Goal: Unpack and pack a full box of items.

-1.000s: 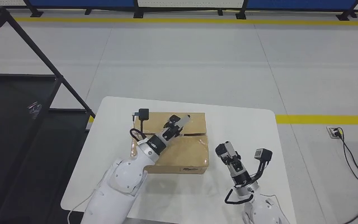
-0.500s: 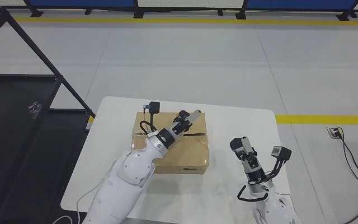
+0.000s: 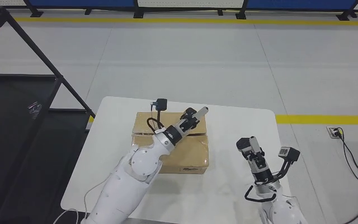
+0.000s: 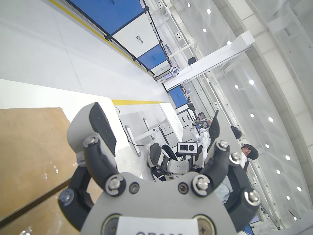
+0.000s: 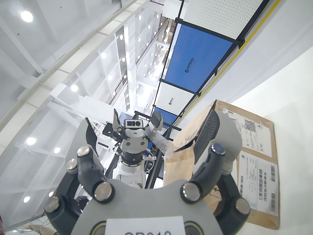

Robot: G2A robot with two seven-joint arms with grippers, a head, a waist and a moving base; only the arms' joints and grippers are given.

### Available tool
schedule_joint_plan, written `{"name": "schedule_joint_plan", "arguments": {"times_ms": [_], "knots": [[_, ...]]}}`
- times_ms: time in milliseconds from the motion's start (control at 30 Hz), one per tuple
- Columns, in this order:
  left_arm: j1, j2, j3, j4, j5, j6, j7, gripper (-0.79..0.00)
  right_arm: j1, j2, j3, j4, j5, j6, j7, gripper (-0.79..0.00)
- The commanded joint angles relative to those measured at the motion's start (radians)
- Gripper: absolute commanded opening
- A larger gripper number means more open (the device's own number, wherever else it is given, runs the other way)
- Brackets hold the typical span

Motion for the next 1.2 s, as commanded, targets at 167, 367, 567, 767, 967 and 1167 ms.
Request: {"name": "schedule_joint_plan", "arguments": {"times_ms": [167,367,567,767,967,1167], "knots": [[-0.054,-0.029,0.058,0.086,-0.024,-0.011,-0.005,0.0,-0.024,0.003,0.04,-0.016,0.015,-0.003,0.012,0.0],[-0.084,-0.049,0.085,0.129,-0.044,-0.027,-0.019,0.0,-0.033,0.003,0.058,-0.023,0.025,-0.003,0.02,0.0],[-0.066,-0.043,0.014,0.051,-0.107,-0.067,-0.039,0.0,-0.024,0.002,0.068,-0.022,0.027,-0.005,0.029,0.0],[0.059,0.005,-0.199,-0.199,-0.119,-0.082,-0.111,0.0,0.008,0.002,0.074,-0.035,-0.003,0.01,0.042,0.0],[0.235,0.046,-0.445,-0.429,-0.119,-0.057,-0.132,0.0,0.064,0.0,0.049,-0.033,-0.087,0.054,0.045,0.0],[0.404,0.069,-0.655,-0.529,-0.135,-0.043,-0.104,0.0,0.095,0.005,0.04,-0.063,-0.26,0.096,0.087,0.0]]}}
